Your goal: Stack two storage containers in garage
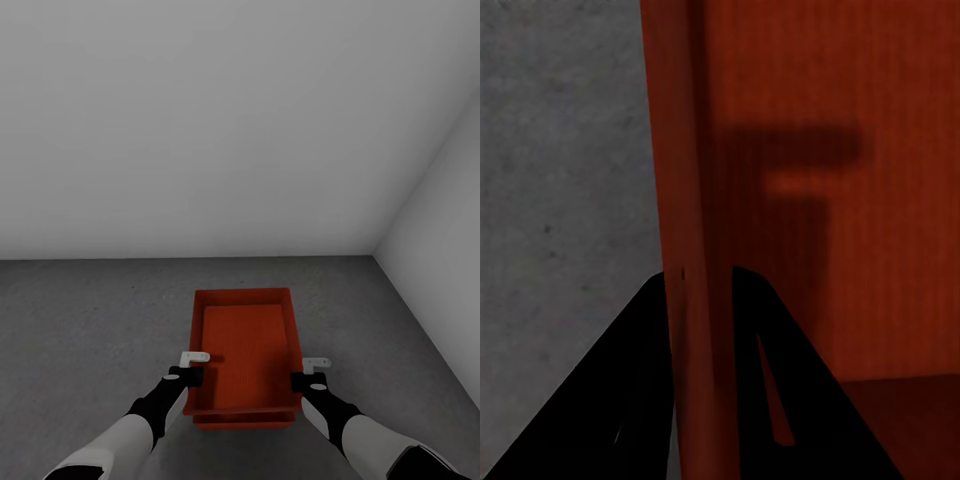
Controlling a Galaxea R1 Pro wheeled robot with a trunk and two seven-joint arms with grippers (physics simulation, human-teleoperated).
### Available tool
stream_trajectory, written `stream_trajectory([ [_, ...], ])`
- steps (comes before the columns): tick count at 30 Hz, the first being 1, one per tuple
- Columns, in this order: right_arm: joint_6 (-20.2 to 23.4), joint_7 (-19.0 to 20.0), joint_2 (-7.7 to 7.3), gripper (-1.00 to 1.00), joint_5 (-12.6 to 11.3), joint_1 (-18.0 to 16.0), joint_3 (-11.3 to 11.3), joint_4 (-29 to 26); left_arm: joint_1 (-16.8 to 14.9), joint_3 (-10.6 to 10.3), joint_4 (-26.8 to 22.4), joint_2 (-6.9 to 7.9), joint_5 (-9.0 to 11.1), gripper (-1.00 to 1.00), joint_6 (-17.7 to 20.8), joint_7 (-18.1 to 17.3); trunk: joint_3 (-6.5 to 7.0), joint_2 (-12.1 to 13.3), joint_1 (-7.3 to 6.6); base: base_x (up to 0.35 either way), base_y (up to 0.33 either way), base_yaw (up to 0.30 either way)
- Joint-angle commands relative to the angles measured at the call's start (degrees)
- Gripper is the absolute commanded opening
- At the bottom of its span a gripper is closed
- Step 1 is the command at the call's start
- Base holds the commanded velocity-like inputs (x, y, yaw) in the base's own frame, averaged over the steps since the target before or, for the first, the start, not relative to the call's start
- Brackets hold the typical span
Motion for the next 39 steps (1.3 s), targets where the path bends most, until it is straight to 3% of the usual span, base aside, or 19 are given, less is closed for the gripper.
stream_trajectory([
  [1, -0.17, -1.6, 0.04, -1.0, 0.5, -0.1, -0.41, -0.07, 0.04, -1.69, 0.67, -0.06, 0.53, -1.0, 0.28, 0.19, -0.03, -0.02, 0.0, 0.0, 0.0, 0.0],
  [18, -0.17, -1.57, 0.12, -1.0, 0.5, -0.1, -0.5, -0.07, 0.04, -1.7, 1.01, -0.14, 0.57, -1.0, 0.37, 0.28, -0.03, -0.02, 0.0, 0.0, 0.0, 0.0],
  [39, -0.17, -1.57, 0.09, -1.0, 0.5, -0.1, -0.5, -0.07, 0.04, -1.69, 1.2, 0.0, 0.66, -1.0, 0.45, 0.32, -3.8, -8.44, 4.61, 0.0, 0.0, 0.0],
])
